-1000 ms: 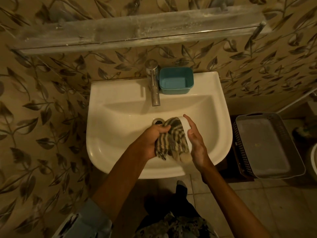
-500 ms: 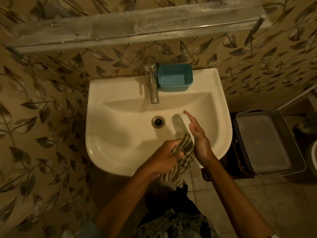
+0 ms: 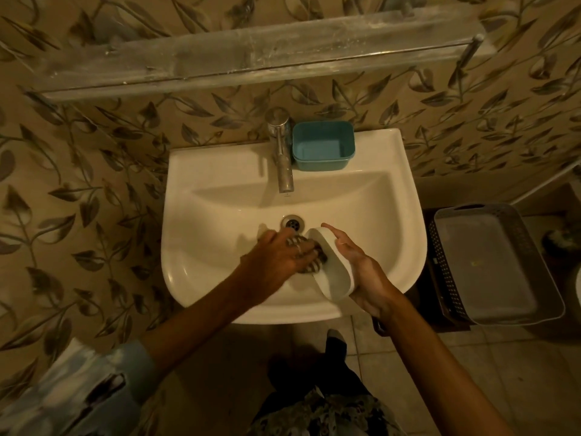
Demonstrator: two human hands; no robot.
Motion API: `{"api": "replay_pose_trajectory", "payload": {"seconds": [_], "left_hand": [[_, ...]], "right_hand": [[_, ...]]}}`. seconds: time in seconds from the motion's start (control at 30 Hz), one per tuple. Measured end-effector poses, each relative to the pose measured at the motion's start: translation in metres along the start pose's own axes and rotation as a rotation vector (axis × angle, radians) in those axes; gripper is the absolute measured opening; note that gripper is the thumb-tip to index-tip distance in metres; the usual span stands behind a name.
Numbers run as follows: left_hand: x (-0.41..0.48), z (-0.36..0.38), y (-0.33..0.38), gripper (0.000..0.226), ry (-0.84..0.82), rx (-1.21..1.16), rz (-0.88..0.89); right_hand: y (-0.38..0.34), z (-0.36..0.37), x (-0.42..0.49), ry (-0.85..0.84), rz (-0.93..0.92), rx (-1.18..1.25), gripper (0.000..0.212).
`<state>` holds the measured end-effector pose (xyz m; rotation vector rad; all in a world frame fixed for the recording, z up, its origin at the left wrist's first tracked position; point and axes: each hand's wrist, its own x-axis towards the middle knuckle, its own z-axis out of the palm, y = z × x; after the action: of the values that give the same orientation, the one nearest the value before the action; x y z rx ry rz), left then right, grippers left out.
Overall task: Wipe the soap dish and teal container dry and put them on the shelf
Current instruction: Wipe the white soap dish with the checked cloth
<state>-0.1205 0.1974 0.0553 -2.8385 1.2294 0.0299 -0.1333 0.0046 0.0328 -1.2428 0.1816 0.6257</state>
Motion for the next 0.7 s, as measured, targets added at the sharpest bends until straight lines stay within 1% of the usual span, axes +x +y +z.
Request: {"api": "replay_pose_trajectory", "payload": {"seconds": [0.1,0.2,0.27,0.33,0.4,0.43,0.5,0.57,0.6,0.67,0.7], "left_hand": [[0.005,0.001,0.001,0.067,-0.007,-0.031,-0.112],[0.01,0.01,0.029,0.079,-0.092,-0.288,-0.358],[0.012,0.014,0.05,0.081,-0.074,-0.465,-0.502],[0.015,0.011,0.069,0.075,-0.042,-0.577,-0.505],[0.016,0.006,0.081,0.062,-0.032,-0.689,-0.472],[0.017,0.001,0.08,0.054,-0.064,-0.808,-0.506],[0.023,-0.014,0.069,0.039,-0.224,-1.118,-0.613],[0.029,-0.025,0.055,0.031,-0.378,-1.418,-0.734],[0.029,-0.027,0.049,0.029,-0.411,-1.57,-0.806],[0.03,-0.028,0.039,0.028,-0.414,-1.864,-0.926],[0.03,-0.027,0.034,0.028,-0.411,-1.977,-0.959]], "right_hand": [[-0.005,-0.003,0.0,0.017,-0.029,0.004,0.041],[-0.011,-0.004,0.004,0.06,-0.069,-0.014,0.038],[-0.011,-0.004,0.008,0.105,-0.092,-0.034,0.037],[-0.009,-0.005,0.011,0.161,-0.113,-0.034,0.037],[-0.006,-0.007,0.012,0.187,-0.132,-0.037,0.037],[-0.004,-0.008,0.012,0.184,-0.137,-0.046,0.036],[0.001,-0.008,0.01,0.173,-0.168,-0.081,0.038],[0.004,-0.005,0.009,0.177,-0.227,-0.137,0.047],[0.005,-0.004,0.008,0.179,-0.26,-0.161,0.05],[0.005,-0.002,0.007,0.177,-0.32,-0.19,0.051],[0.005,-0.001,0.006,0.165,-0.337,-0.196,0.05]]}}
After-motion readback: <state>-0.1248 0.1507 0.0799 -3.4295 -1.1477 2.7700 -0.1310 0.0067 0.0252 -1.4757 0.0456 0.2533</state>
